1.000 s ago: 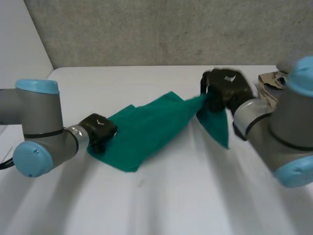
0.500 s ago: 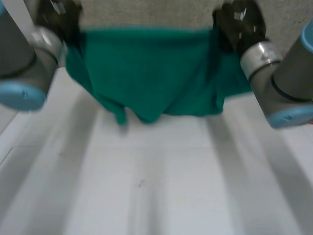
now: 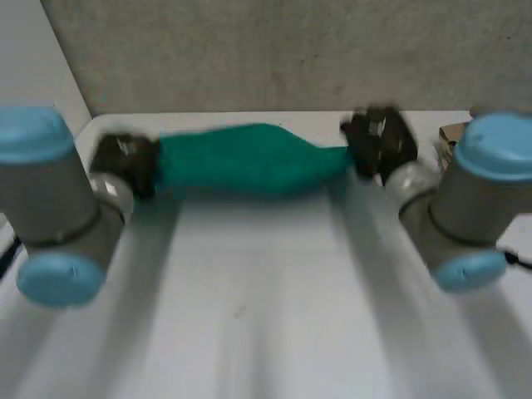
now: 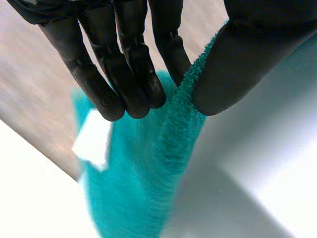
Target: Fold the laundry.
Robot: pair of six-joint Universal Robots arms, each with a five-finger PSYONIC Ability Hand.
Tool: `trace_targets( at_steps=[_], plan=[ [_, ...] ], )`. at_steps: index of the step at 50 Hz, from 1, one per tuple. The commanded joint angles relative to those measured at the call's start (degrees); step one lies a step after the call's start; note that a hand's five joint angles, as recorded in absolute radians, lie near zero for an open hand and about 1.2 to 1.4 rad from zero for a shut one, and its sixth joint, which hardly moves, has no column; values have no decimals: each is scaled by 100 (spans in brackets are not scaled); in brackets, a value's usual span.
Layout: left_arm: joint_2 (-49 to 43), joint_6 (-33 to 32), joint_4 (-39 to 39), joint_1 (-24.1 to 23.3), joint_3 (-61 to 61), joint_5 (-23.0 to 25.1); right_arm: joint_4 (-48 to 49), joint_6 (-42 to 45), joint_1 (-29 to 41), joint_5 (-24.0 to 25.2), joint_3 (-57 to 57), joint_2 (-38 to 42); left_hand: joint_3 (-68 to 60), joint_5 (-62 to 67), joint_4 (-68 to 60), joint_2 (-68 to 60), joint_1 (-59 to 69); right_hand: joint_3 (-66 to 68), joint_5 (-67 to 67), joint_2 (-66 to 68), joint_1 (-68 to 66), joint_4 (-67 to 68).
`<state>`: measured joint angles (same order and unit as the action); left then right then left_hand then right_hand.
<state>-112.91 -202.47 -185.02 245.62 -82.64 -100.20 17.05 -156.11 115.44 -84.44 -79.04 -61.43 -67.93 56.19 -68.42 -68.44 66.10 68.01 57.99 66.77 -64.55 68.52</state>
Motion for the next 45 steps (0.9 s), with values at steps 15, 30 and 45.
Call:
trace_targets(
  at_steps=[15,30,45],
  plan=[
    [146,-99,1952,495,783,1134,-9,687,-92,59,-1368,-71,5402,-5228,5451,5453,-5219,1199,1201,1323,-1545,1148],
    [-2033,-1804,2541,715,2533,1732,9,687,-232,95,-1421,-133,3587,-3414,3637,3639,-3405,1199,1201,1323,-1545,1148],
    [-2657,-1848,2831,610,3034,1521,-27,722,-329,226,-1342,-124,4207,-4034,4257,4259,-4025,1199,1201,1323,-1545,1148]
  ],
)
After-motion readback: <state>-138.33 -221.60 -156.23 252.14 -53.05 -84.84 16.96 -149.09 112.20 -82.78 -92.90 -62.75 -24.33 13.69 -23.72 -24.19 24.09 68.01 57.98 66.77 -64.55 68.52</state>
